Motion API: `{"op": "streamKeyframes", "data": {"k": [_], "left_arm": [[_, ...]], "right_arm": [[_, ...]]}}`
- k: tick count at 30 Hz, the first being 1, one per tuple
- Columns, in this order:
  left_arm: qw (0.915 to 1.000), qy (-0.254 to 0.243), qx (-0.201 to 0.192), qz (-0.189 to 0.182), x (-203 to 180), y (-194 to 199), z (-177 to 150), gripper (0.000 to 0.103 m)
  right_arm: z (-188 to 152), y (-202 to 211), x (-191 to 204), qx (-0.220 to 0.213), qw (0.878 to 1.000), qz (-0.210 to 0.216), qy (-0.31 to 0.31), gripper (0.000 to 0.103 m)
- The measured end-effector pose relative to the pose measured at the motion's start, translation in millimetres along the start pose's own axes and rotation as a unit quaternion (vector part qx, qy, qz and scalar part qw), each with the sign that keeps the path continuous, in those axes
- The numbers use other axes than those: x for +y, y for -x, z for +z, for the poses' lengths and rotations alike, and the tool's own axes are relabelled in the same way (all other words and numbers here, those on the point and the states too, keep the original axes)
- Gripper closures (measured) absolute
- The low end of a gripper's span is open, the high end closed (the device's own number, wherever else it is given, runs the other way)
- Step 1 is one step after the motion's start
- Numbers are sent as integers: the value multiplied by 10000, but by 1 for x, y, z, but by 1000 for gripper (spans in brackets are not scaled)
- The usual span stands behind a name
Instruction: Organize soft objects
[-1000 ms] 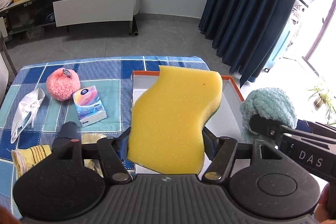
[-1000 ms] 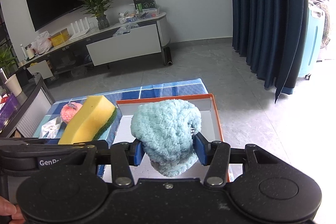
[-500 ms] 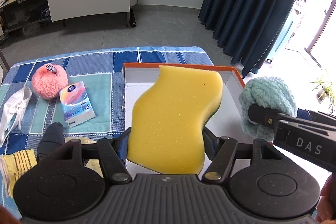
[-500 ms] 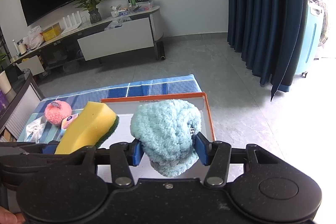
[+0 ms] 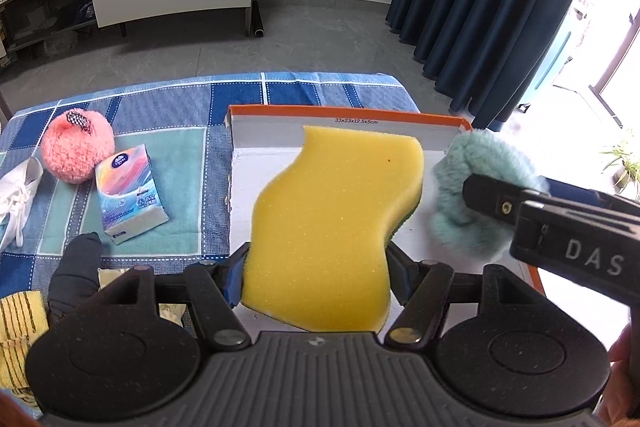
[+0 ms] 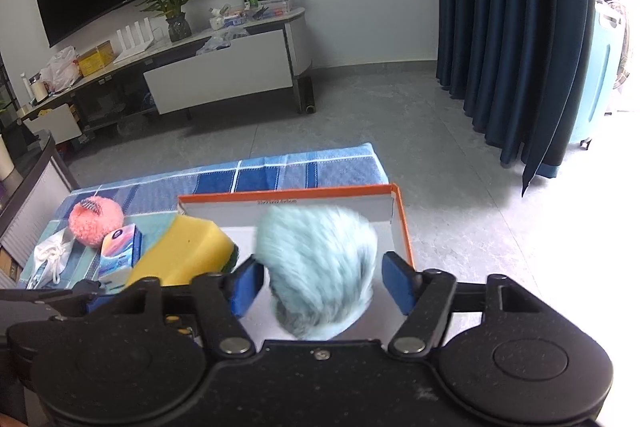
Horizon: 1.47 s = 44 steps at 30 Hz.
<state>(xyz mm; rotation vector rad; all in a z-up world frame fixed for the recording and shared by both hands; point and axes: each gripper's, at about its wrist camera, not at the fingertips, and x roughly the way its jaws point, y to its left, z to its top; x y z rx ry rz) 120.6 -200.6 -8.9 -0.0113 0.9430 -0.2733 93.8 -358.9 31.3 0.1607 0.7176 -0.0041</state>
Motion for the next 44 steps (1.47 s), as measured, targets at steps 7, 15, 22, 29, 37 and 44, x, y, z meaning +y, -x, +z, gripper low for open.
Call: {"op": "streamKeyframes", "data": {"k": [7,15,22,29,37,44], "left_arm": [[9999,61,122,5,1,-13,1,31],[9998,60,140,-89,2,-13,-1,16],[9999,105,-83,-10,10,16,-2,11],[9994,20,-178,284,20,42,-13,4],[9987,125,-207,458,41,67,-29,2],[9976,305,-262,555,61,81,-39,2]], "right_arm": [[1,6,-5,-146,9999,-37,-74,21],[-4,29,1,-344,9994,-7,-42,21],[-12,44,8,-354,9993,63,-52,21],[-24,58,23,-297,9995,139,-16,21],[-37,70,47,-214,9991,323,141,21],[-43,73,71,-137,9984,453,309,21]]}}
